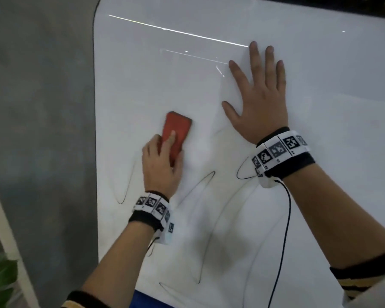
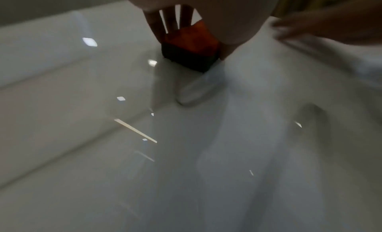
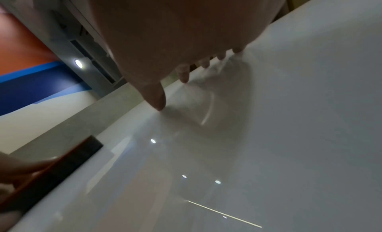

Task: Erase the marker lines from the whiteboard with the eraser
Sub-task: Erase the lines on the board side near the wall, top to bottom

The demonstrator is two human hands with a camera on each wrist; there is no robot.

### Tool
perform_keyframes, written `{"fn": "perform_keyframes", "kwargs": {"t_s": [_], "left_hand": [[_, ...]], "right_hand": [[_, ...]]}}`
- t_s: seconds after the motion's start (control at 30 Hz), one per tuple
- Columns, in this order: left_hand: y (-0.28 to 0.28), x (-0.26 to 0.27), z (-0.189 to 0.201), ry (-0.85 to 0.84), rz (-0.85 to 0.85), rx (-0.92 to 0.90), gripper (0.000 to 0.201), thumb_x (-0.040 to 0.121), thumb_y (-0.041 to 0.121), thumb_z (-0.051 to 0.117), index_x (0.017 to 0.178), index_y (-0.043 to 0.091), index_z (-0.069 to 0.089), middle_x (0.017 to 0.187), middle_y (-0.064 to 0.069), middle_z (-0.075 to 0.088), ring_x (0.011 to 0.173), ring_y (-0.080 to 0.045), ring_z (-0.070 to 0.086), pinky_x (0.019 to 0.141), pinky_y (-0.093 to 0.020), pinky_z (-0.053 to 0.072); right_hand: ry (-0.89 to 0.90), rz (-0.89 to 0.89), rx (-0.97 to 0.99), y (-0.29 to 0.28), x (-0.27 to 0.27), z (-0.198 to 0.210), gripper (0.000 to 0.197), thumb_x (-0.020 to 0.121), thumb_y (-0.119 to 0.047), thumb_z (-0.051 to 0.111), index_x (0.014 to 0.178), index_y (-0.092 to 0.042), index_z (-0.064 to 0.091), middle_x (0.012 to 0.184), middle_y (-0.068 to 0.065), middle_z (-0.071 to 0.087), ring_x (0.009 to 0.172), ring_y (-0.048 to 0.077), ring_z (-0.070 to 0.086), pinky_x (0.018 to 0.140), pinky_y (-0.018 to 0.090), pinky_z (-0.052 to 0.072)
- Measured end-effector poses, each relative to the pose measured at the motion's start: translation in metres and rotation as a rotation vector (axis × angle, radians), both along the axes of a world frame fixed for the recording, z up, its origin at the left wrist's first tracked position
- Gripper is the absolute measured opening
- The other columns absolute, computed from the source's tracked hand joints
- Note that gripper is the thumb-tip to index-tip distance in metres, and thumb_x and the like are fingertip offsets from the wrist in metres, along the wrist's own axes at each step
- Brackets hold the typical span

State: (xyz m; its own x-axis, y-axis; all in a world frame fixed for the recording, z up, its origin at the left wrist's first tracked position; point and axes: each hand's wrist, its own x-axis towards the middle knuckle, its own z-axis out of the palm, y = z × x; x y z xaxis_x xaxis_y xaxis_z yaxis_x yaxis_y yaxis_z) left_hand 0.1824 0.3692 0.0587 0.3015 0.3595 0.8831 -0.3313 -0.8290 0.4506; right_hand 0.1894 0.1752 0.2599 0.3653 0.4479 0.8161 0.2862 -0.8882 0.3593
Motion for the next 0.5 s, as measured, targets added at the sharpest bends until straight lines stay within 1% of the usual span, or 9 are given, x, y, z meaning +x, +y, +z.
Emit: {"fn": "perform_keyframes", "kwargs": {"t_s": [0.07, 0.13, 0.17, 0.2, 0.27, 0.33, 0.4, 0.43, 0.5], "left_hand": [[0.04, 0.011, 0.006, 0.015, 0.051, -0.325, 0.055, 0.095, 0.029, 0.067, 0.146, 0.014, 0.05, 0.134, -0.023, 0.05, 0.118, -0.04, 0.048, 0.103, -0.045, 0.039], [0.057, 0.015, 0.011, 0.032, 0.102, -0.659, 0.057, 0.096, 0.03, 0.063, 0.148, 0.013, 0.047, 0.138, -0.02, 0.047, 0.122, -0.041, 0.046, 0.106, -0.046, 0.037], [0.049, 0.016, 0.012, 0.051, 0.12, -0.746, 0.057, 0.097, 0.03, 0.061, 0.149, 0.014, 0.045, 0.14, -0.019, 0.046, 0.122, -0.041, 0.045, 0.107, -0.046, 0.037], [0.034, 0.017, 0.011, 0.05, 0.12, -0.768, 0.057, 0.097, 0.029, 0.06, 0.15, 0.014, 0.045, 0.14, -0.019, 0.046, 0.121, -0.041, 0.045, 0.108, -0.047, 0.038], [-0.02, 0.013, 0.002, 0.014, 0.052, -0.666, 0.056, 0.098, 0.028, 0.061, 0.15, 0.014, 0.045, 0.139, -0.02, 0.046, 0.119, -0.04, 0.045, 0.107, -0.046, 0.036], [-0.087, -0.002, -0.019, 0.015, -0.054, -0.413, 0.058, 0.095, 0.024, 0.061, 0.149, 0.015, 0.043, 0.136, -0.025, 0.047, 0.12, -0.039, 0.044, 0.108, -0.045, 0.034], [-0.142, -0.026, -0.039, 0.073, -0.164, -0.145, 0.057, 0.093, 0.025, 0.06, 0.146, 0.017, 0.041, 0.134, -0.025, 0.047, 0.119, -0.037, 0.045, 0.108, -0.047, 0.039], [-0.154, -0.032, -0.046, 0.087, -0.201, -0.079, 0.056, 0.093, 0.026, 0.061, 0.145, 0.018, 0.041, 0.134, -0.023, 0.046, 0.118, -0.037, 0.045, 0.107, -0.048, 0.041], [-0.139, -0.025, -0.042, 0.061, -0.191, -0.075, 0.056, 0.093, 0.027, 0.064, 0.143, 0.016, 0.043, 0.131, -0.024, 0.048, 0.116, -0.037, 0.045, 0.106, -0.049, 0.04]], "right_hand": [[0.04, 0.014, -0.025, -0.007, -0.002, 0.004, 0.073, 0.094, -0.049, 0.051, 0.159, -0.026, 0.027, 0.169, 0.015, 0.003, 0.156, 0.041, 0.002, 0.127, 0.055, 0.006], [0.073, 0.027, -0.061, -0.012, -0.005, 0.008, 0.073, 0.094, -0.044, 0.055, 0.158, -0.025, 0.027, 0.17, 0.014, 0.001, 0.156, 0.039, 0.0, 0.127, 0.053, 0.005], [0.084, 0.033, -0.073, -0.014, -0.007, 0.01, 0.073, 0.093, -0.042, 0.056, 0.158, -0.025, 0.028, 0.17, 0.013, 0.0, 0.156, 0.038, -0.001, 0.127, 0.053, 0.005], [0.093, 0.045, -0.075, -0.015, -0.008, 0.01, 0.072, 0.093, -0.04, 0.056, 0.158, -0.024, 0.029, 0.17, 0.013, 0.0, 0.156, 0.038, -0.001, 0.127, 0.053, 0.005], [0.107, 0.078, -0.058, -0.015, -0.009, 0.01, 0.068, 0.093, -0.033, 0.055, 0.156, -0.023, 0.033, 0.17, 0.014, 0.002, 0.156, 0.038, 0.0, 0.127, 0.053, 0.005], [0.104, 0.128, -0.03, -0.015, -0.009, 0.01, 0.063, 0.091, -0.019, 0.052, 0.153, -0.022, 0.04, 0.169, 0.014, 0.006, 0.156, 0.039, 0.002, 0.127, 0.053, 0.006], [0.097, 0.175, -0.002, -0.017, -0.008, 0.01, 0.067, 0.086, -0.001, 0.047, 0.15, -0.022, 0.046, 0.169, 0.013, 0.011, 0.156, 0.038, 0.005, 0.127, 0.051, 0.006], [0.1, 0.192, -0.001, -0.02, -0.008, 0.011, 0.07, 0.083, 0.004, 0.045, 0.148, -0.021, 0.048, 0.169, 0.013, 0.013, 0.156, 0.038, 0.007, 0.128, 0.049, 0.007], [0.107, 0.224, -0.022, -0.027, -0.008, 0.016, 0.072, 0.081, 0.007, 0.043, 0.146, -0.021, 0.051, 0.168, 0.012, 0.017, 0.156, 0.036, 0.011, 0.128, 0.047, 0.009]]}}
